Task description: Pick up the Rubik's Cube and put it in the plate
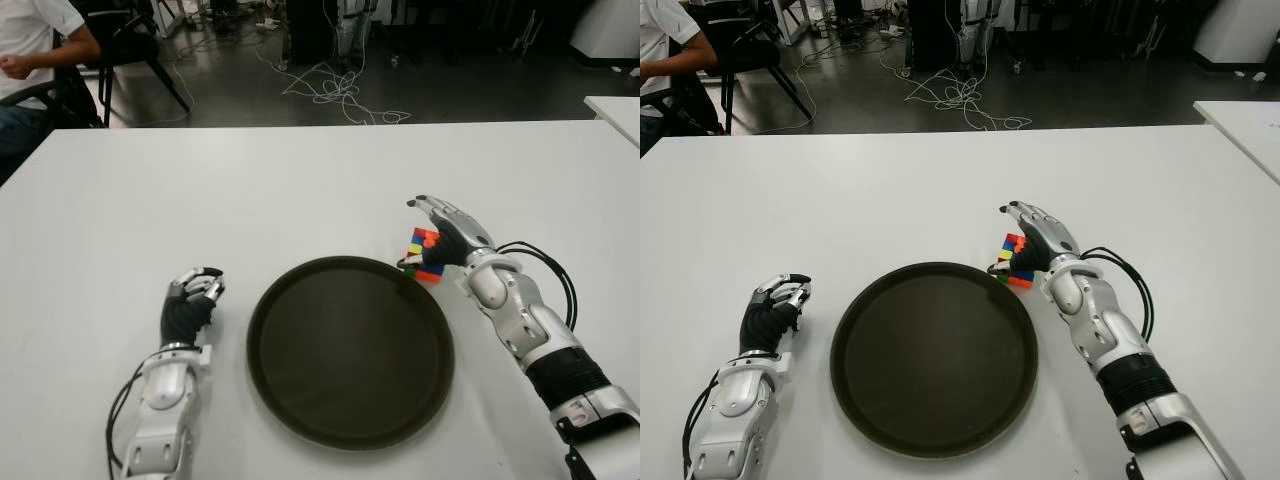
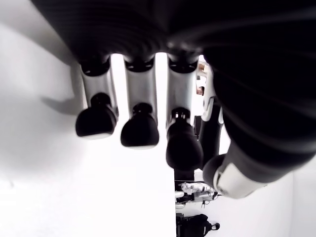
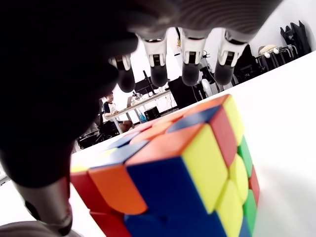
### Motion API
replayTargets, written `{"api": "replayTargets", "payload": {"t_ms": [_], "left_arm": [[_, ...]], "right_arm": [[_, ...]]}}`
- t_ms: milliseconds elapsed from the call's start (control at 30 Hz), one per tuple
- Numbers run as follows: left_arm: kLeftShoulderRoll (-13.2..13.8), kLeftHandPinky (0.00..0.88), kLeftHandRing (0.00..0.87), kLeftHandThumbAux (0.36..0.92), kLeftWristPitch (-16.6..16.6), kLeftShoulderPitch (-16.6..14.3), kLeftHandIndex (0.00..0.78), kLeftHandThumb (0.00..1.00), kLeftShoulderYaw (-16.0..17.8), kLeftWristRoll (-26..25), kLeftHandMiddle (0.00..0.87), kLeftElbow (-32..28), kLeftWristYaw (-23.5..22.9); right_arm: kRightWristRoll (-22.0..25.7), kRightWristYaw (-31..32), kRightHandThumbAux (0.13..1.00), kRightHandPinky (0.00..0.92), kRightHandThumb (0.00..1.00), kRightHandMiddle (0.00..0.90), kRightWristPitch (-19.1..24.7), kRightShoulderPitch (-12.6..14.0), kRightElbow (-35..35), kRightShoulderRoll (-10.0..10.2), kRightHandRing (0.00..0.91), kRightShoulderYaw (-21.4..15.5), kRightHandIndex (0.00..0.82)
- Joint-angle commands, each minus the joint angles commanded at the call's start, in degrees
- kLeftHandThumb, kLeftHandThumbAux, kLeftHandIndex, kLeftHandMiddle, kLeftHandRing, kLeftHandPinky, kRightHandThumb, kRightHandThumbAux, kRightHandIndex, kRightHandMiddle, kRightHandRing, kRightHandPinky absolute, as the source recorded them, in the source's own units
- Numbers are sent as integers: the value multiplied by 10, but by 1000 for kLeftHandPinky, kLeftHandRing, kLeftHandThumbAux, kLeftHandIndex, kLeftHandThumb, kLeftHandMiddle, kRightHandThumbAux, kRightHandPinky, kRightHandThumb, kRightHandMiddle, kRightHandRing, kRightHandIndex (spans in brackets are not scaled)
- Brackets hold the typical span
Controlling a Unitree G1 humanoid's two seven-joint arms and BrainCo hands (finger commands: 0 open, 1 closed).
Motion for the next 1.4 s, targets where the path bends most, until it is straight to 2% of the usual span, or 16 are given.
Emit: {"api": "replayTargets", "payload": {"t_ms": [667,1067,1400], "left_arm": [[-2,817,823,704,13,-1,444,710,1,1,814,-4,5],[-2,821,823,704,8,0,444,711,4,-6,815,-1,0],[-3,821,824,704,5,0,444,711,6,-13,812,-2,-4]], "right_arm": [[-4,-1,752,0,0,0,2,0,-3,3,0,1,0],[-10,6,738,0,0,0,19,1,-9,1,0,4,0],[-5,3,763,0,0,0,22,2,-3,4,0,1,0]]}}
